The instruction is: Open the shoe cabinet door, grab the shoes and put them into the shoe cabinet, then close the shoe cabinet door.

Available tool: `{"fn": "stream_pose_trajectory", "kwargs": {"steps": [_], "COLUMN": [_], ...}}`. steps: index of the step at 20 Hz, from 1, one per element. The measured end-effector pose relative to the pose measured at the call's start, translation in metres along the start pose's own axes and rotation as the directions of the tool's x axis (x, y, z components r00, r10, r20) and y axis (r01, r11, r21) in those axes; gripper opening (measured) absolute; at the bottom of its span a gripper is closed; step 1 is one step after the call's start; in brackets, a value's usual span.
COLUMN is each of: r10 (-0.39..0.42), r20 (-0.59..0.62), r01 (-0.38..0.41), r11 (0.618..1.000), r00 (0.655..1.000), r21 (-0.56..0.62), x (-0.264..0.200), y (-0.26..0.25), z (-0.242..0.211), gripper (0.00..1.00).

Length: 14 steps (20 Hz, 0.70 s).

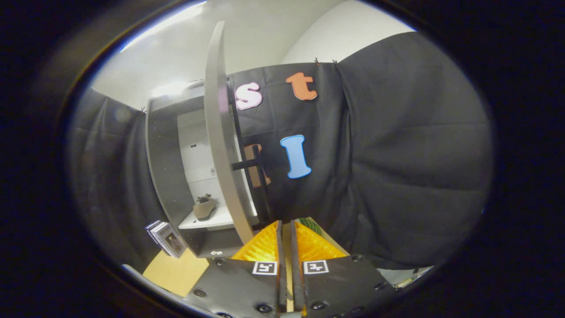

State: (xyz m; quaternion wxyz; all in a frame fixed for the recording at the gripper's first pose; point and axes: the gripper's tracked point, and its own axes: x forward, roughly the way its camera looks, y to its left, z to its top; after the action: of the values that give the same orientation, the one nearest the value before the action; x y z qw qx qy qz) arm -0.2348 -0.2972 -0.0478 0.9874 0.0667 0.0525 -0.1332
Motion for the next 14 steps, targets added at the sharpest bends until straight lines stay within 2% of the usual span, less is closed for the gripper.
{"fn": "stream_pose_trajectory", "kwargs": {"steps": [4,9,14], "r10": [0.037,0.141,0.24], "r20": [0.012,-0.009,-0.125], "r01": [-0.036,-0.141,-0.255], "r11": [0.998,0.986,0.96], "r00": [0.999,0.99,0.963], "r21": [-0.045,-0.088,-0.118], "x": [-0.011,-0.016,-0.011], "y": [0.023,0.076,0.135], "z": [-0.003,-0.02,-0.071], "gripper": [0.08,0.07,0.08]}}
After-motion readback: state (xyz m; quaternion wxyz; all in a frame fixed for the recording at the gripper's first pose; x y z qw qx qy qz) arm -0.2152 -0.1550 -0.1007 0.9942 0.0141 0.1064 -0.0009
